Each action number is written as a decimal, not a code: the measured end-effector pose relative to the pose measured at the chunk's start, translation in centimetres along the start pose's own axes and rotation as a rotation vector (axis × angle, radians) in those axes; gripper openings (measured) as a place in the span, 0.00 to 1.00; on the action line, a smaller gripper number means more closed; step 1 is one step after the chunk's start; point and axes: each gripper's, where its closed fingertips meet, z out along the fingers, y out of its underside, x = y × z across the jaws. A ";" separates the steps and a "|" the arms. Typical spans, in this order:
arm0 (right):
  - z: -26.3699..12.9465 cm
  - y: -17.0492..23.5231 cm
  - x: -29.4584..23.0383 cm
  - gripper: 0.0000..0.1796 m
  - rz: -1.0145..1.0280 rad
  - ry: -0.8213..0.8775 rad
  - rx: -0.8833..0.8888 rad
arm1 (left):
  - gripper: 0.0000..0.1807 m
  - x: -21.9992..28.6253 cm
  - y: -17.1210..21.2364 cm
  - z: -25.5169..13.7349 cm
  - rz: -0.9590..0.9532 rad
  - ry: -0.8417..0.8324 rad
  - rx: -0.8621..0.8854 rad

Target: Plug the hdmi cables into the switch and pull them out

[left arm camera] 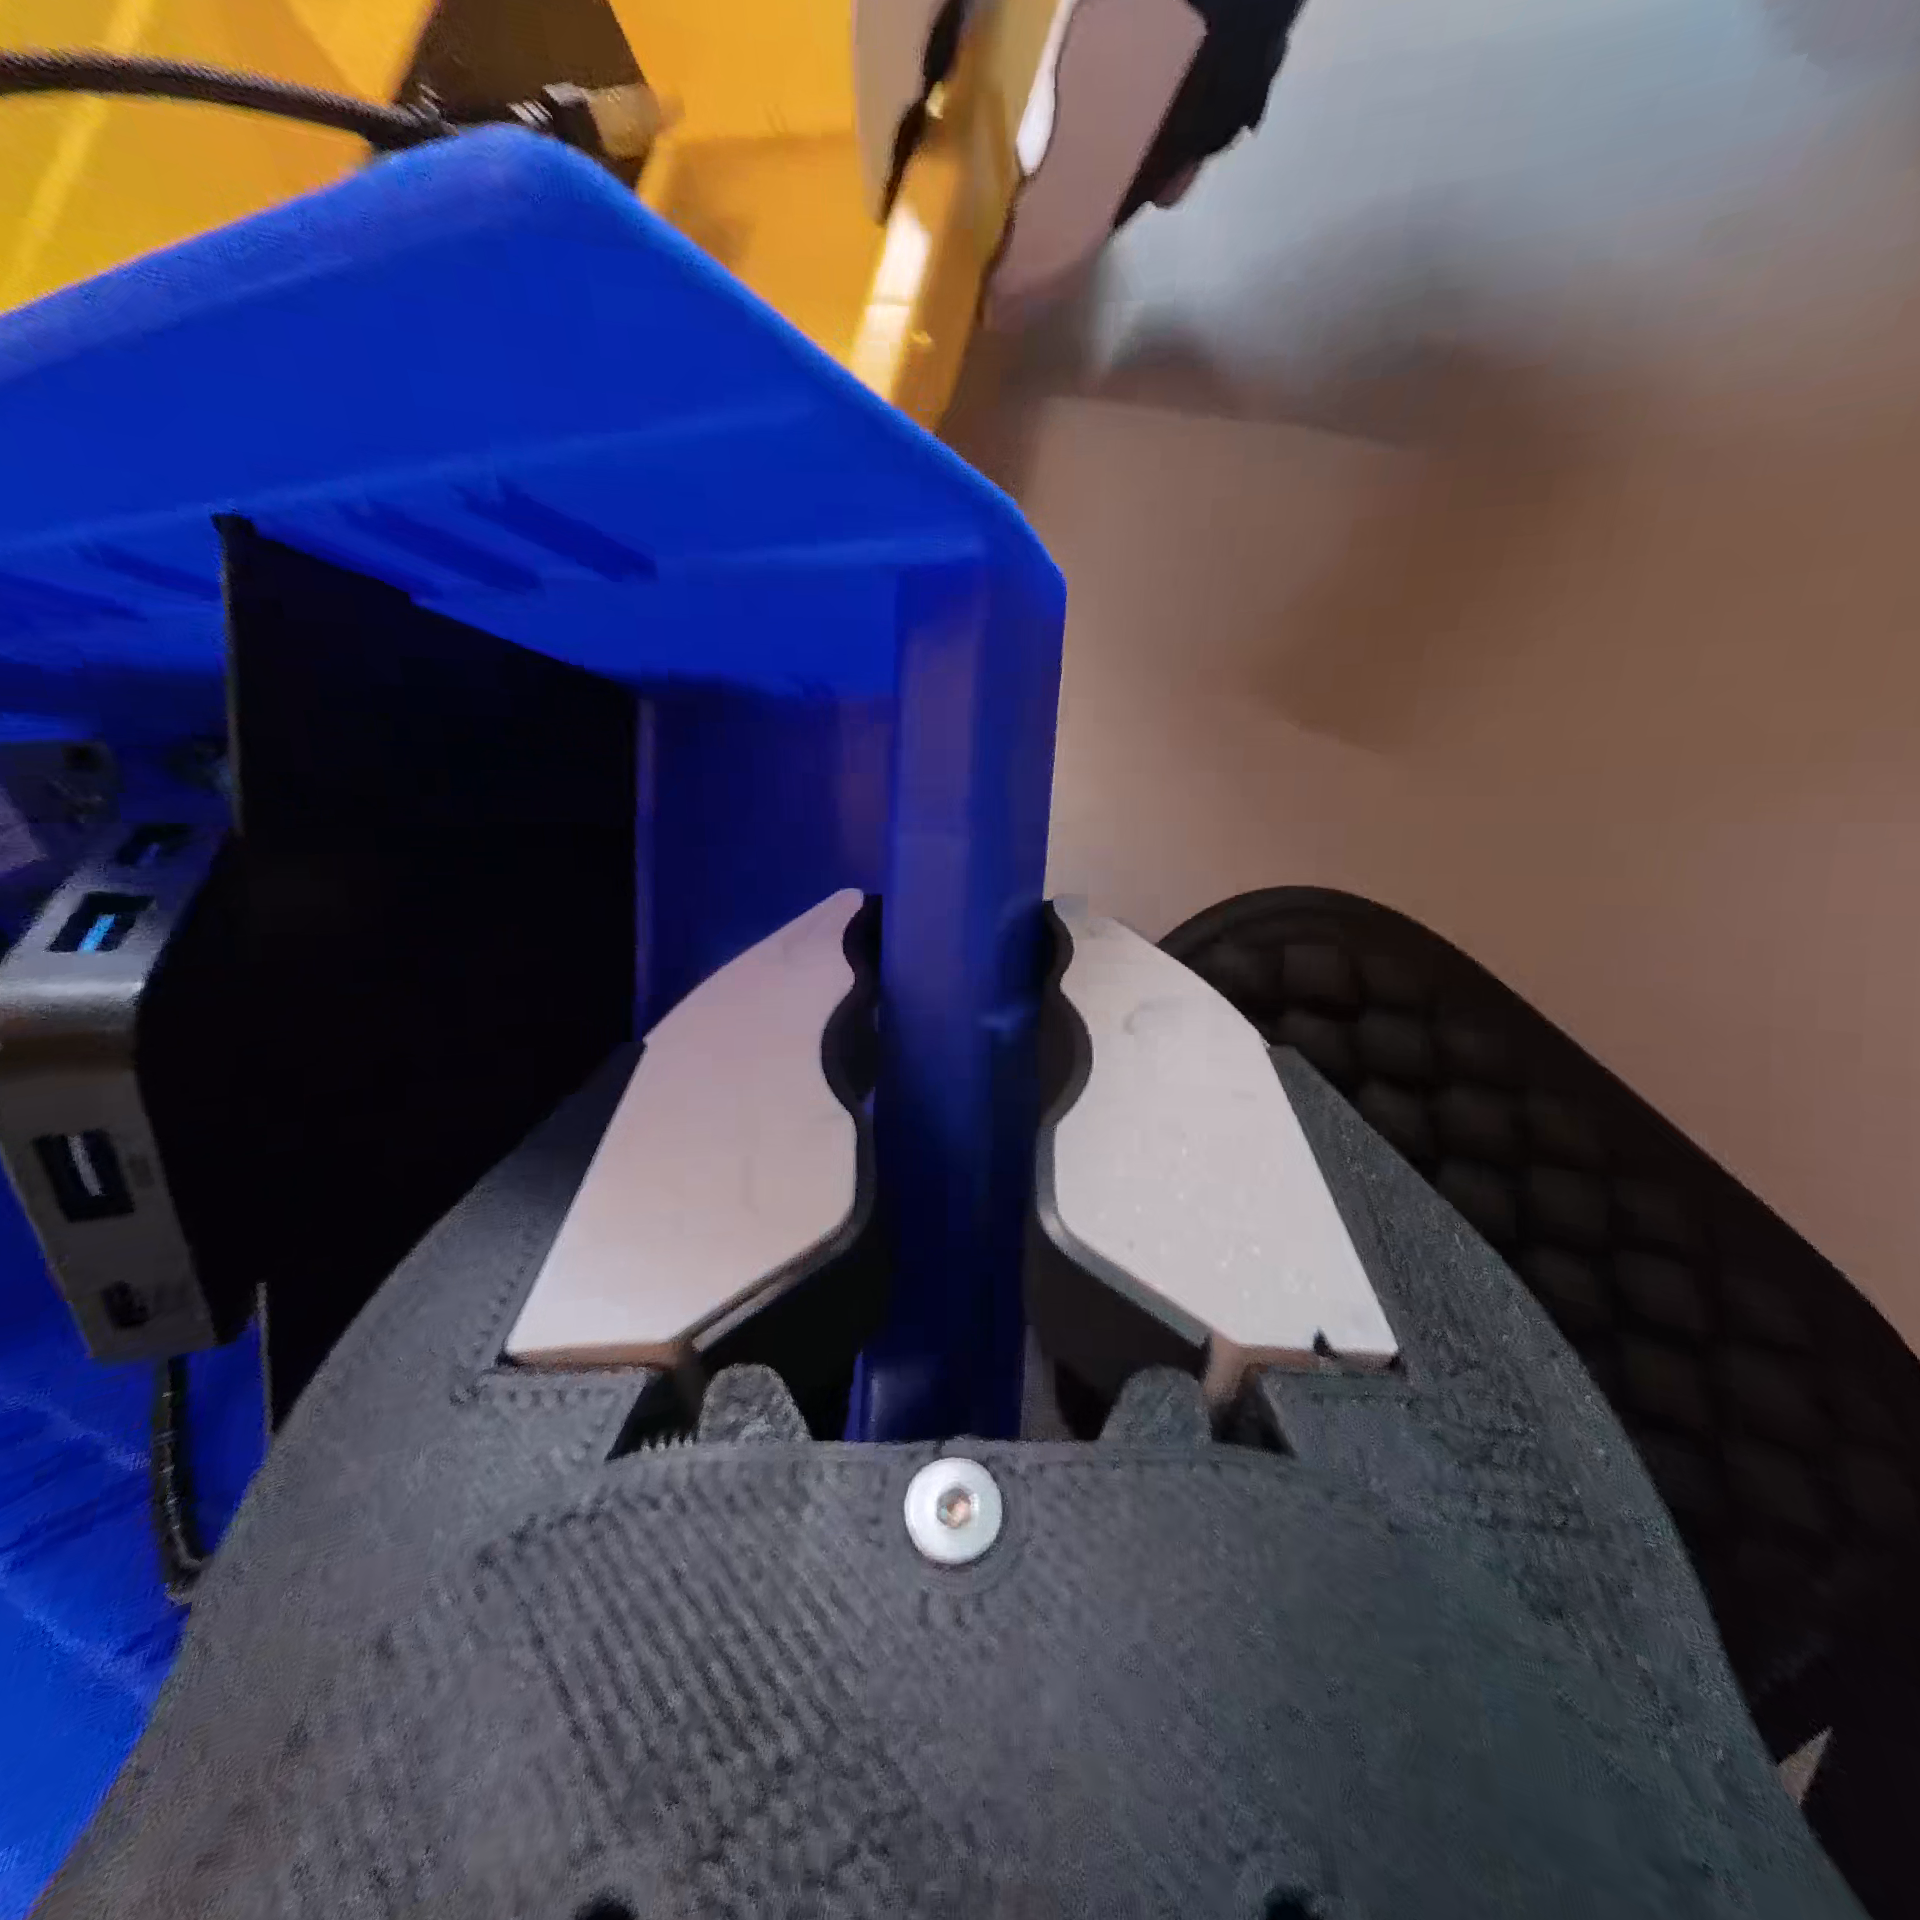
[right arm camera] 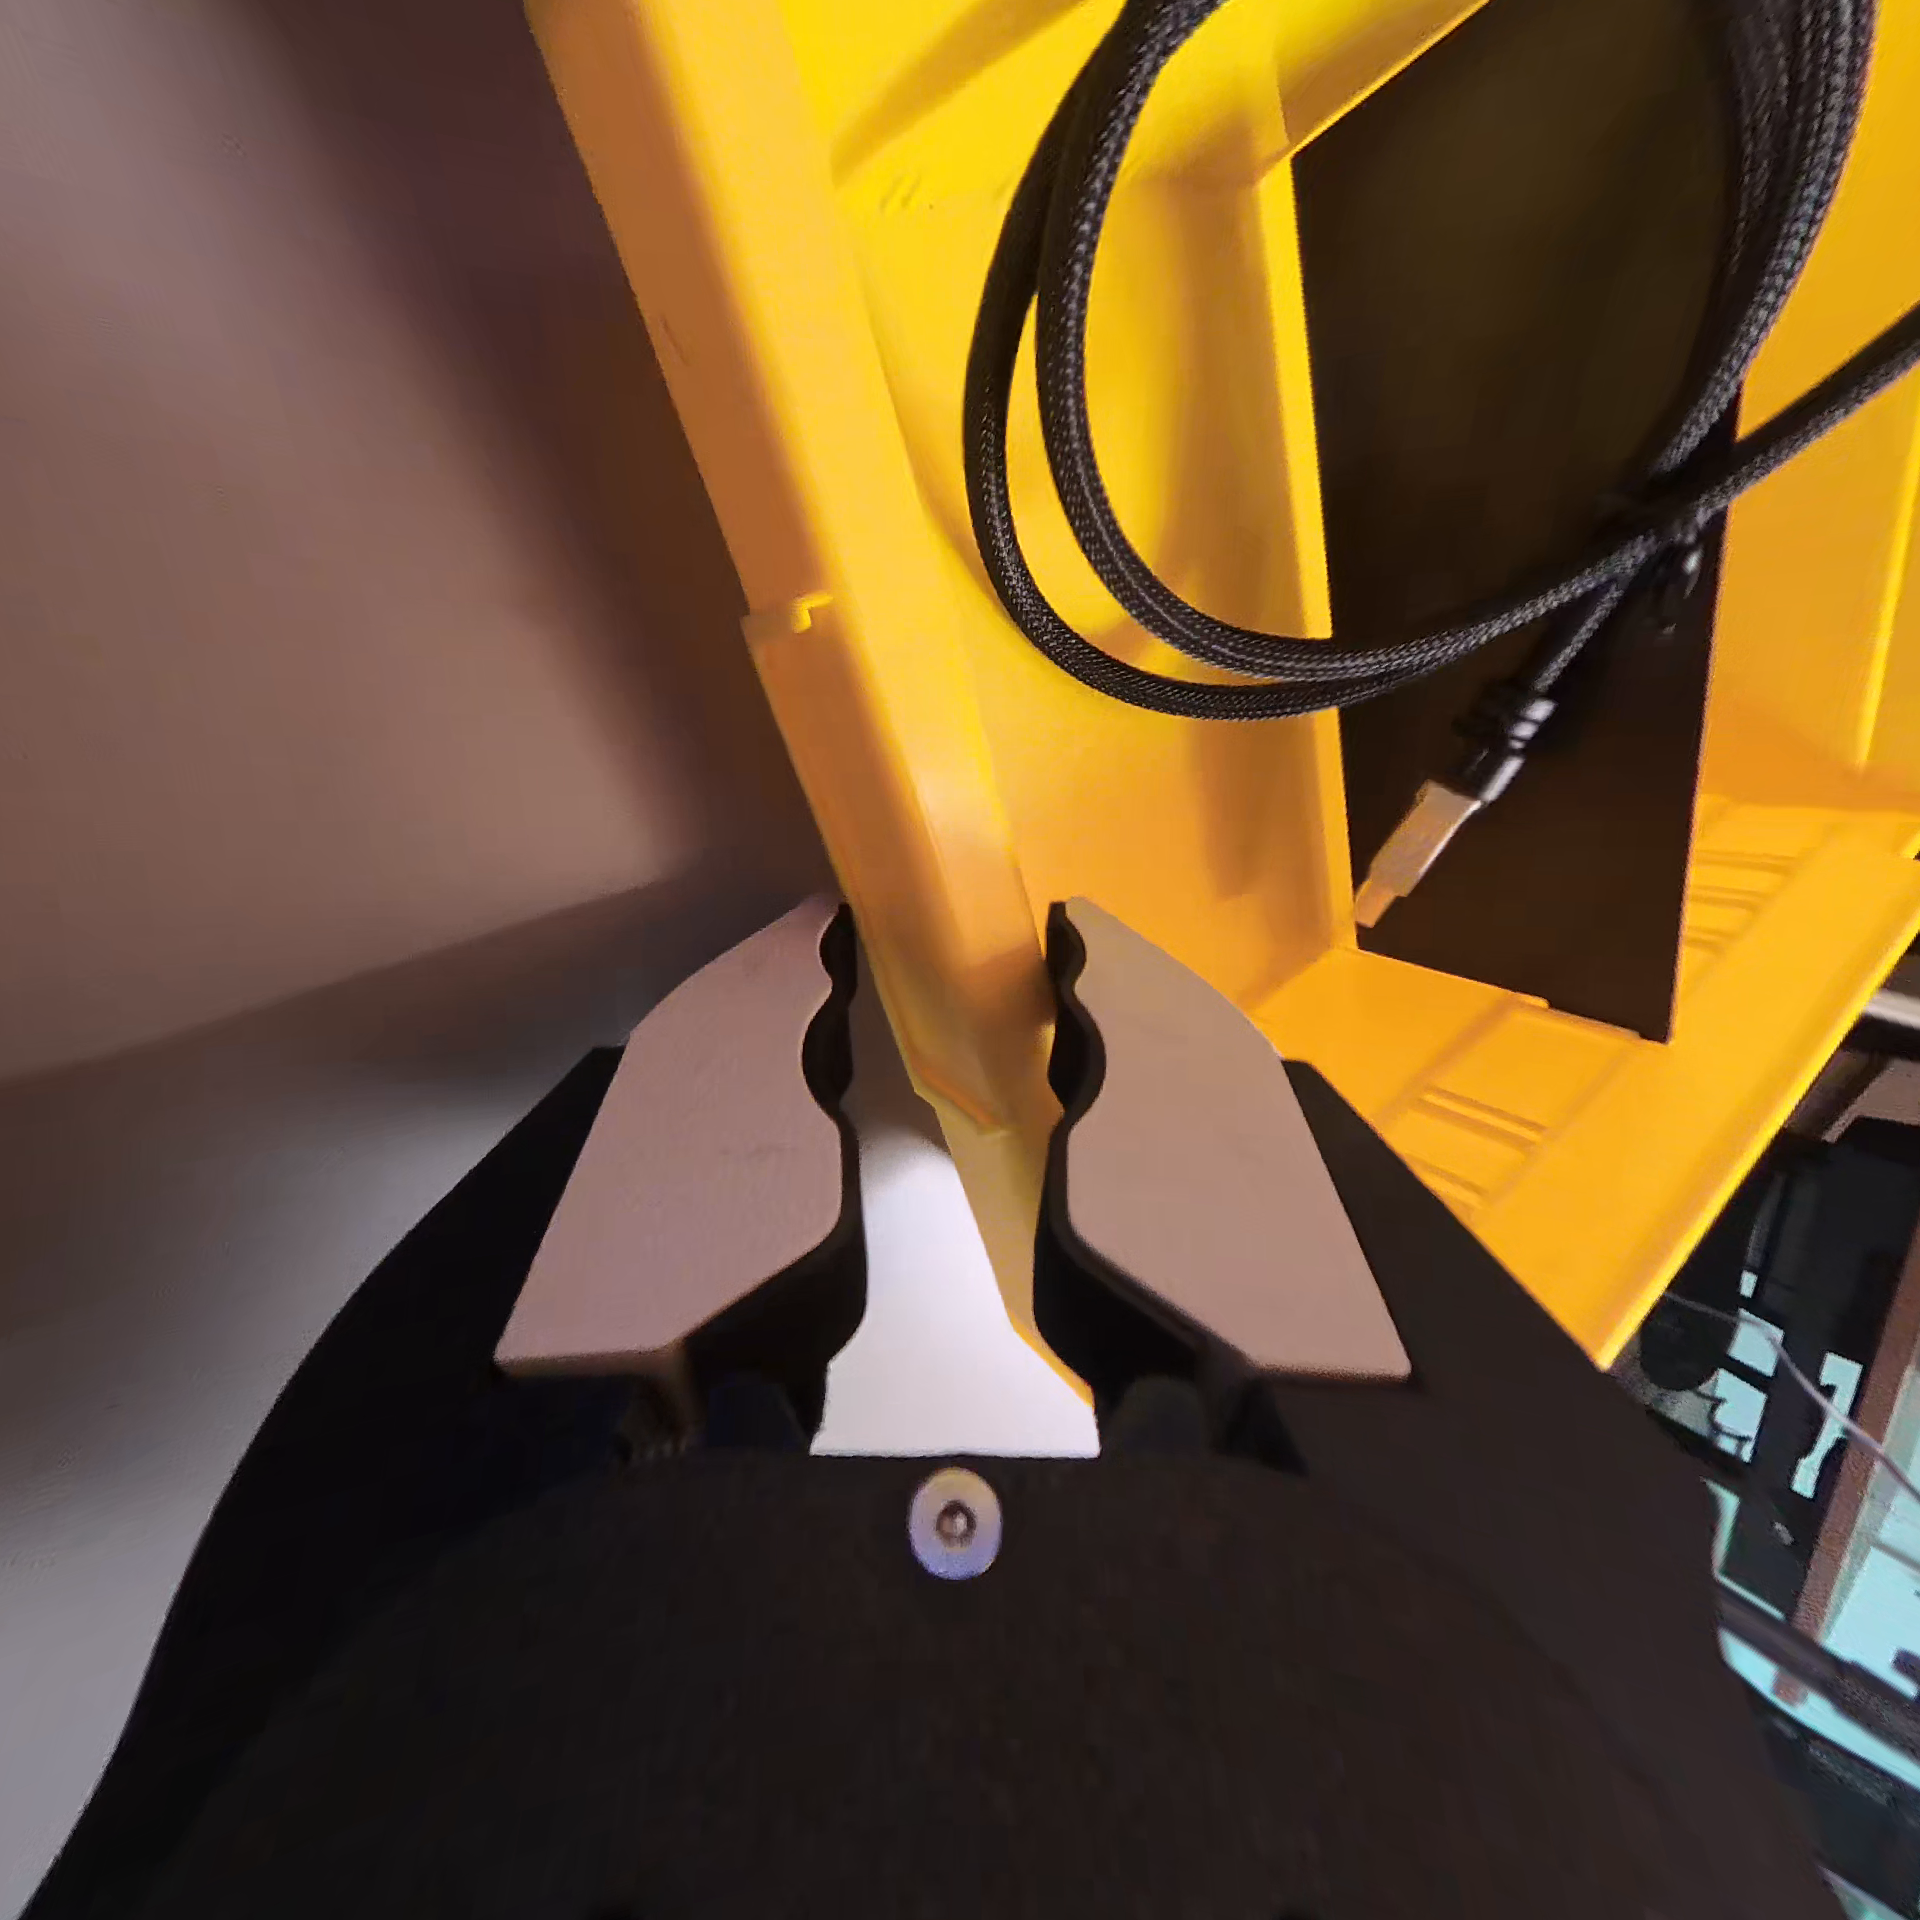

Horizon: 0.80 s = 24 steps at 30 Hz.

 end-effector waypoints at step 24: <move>-8.4 11.9 -5.9 0.20 0.171 0.084 -0.084 | 0.17 -4.1 -6.0 -0.3 -0.096 -0.127 0.251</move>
